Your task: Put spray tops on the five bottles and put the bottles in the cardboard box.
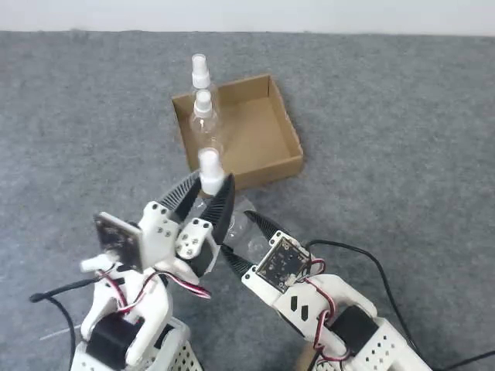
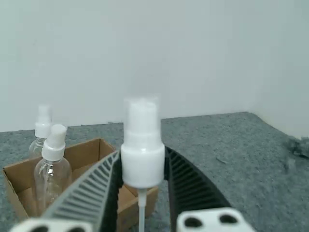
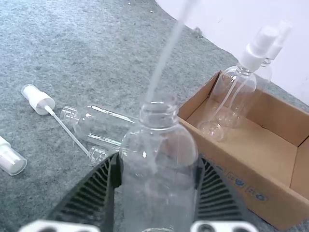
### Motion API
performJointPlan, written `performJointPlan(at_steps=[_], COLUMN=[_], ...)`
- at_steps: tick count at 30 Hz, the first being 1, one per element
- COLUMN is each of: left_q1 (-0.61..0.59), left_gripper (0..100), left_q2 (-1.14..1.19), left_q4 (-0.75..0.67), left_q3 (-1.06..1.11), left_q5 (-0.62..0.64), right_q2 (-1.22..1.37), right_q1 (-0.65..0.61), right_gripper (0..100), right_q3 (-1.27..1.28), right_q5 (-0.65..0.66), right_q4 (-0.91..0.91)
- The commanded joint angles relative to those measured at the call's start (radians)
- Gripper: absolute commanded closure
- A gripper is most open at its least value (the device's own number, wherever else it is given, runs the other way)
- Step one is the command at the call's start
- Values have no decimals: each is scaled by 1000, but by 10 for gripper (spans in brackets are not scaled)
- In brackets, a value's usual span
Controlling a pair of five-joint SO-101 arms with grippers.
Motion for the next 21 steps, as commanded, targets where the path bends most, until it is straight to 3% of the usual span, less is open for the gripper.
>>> performJointPlan(at_steps=[1,14,21], left_q1=[14,20,20], left_gripper=[988,988,988], left_q2=[-15,-14,-17], left_q4=[-29,-31,-9], left_q3=[-4,33,88], left_q5=[-12,-14,-74], right_q2=[-18,-18,-18], right_q1=[16,64,110], right_gripper=[902,902,902], right_q3=[18,17,18], right_q5=[14,12,12], right_q4=[-21,-28,-45])
